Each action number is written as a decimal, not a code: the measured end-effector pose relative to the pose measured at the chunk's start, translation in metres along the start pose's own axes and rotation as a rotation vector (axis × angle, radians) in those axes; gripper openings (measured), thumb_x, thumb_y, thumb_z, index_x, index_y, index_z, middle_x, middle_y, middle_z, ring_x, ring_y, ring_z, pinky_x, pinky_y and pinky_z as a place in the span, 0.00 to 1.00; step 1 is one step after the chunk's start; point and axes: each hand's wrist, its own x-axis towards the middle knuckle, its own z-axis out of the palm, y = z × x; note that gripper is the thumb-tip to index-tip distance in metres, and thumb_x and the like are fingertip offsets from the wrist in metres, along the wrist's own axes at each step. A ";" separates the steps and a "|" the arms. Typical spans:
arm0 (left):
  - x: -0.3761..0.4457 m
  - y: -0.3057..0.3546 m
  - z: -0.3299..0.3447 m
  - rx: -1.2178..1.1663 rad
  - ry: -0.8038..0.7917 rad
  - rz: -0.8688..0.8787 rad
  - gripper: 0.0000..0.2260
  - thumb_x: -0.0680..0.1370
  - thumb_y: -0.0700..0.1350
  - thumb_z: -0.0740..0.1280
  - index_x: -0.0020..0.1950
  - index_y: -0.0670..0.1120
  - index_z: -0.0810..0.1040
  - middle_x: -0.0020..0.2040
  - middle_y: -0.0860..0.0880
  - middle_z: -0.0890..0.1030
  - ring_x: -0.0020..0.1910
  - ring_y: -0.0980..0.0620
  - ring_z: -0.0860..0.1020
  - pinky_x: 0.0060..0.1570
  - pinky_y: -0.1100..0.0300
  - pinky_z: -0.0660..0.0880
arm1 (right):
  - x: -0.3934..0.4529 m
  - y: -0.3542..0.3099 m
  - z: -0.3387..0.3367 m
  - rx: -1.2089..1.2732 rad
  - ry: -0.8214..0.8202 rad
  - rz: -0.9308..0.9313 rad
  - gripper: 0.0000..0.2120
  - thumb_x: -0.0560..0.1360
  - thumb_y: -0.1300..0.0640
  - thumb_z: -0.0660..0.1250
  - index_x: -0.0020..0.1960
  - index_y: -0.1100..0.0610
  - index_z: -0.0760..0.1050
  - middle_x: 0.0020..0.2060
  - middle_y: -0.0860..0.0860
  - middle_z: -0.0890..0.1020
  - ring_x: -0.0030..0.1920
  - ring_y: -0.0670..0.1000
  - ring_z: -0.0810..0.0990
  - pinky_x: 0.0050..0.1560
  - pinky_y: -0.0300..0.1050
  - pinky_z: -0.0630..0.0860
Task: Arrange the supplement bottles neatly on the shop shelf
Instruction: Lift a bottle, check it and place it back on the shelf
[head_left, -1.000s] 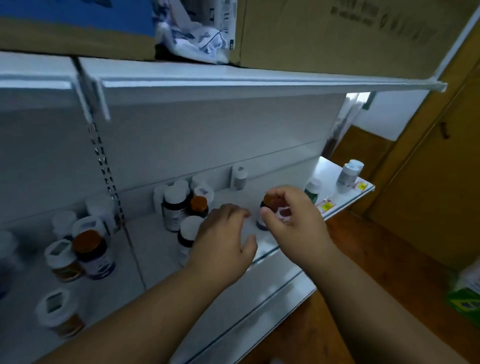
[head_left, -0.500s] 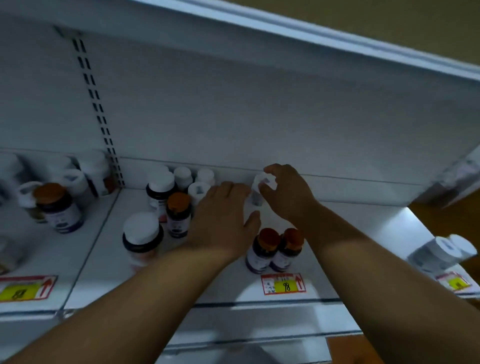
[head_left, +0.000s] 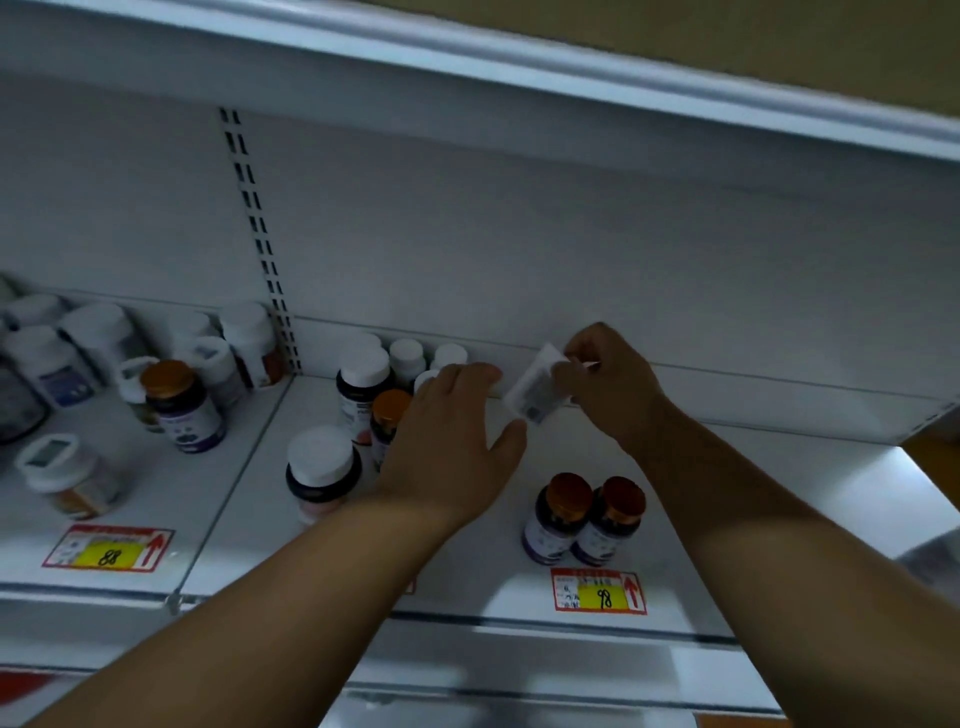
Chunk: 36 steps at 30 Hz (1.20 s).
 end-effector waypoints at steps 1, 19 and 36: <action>-0.001 -0.001 -0.005 -0.036 0.000 -0.030 0.25 0.77 0.56 0.66 0.71 0.48 0.68 0.64 0.49 0.73 0.62 0.50 0.71 0.60 0.60 0.66 | -0.008 -0.012 -0.002 0.157 0.014 0.022 0.06 0.71 0.51 0.68 0.44 0.50 0.73 0.42 0.50 0.79 0.44 0.54 0.79 0.36 0.48 0.79; -0.083 -0.073 -0.140 -1.167 -0.510 -0.340 0.26 0.74 0.56 0.59 0.63 0.39 0.74 0.45 0.39 0.82 0.40 0.46 0.78 0.40 0.55 0.74 | -0.148 -0.190 0.089 0.802 -0.024 0.042 0.07 0.71 0.55 0.68 0.49 0.51 0.80 0.46 0.55 0.84 0.48 0.56 0.82 0.47 0.50 0.79; -0.269 -0.183 -0.305 -0.355 0.085 -0.410 0.28 0.68 0.65 0.66 0.65 0.54 0.69 0.54 0.56 0.77 0.48 0.59 0.76 0.47 0.67 0.73 | -0.227 -0.310 0.279 0.592 -0.353 -0.215 0.12 0.66 0.45 0.74 0.46 0.47 0.78 0.42 0.48 0.83 0.43 0.48 0.82 0.44 0.47 0.81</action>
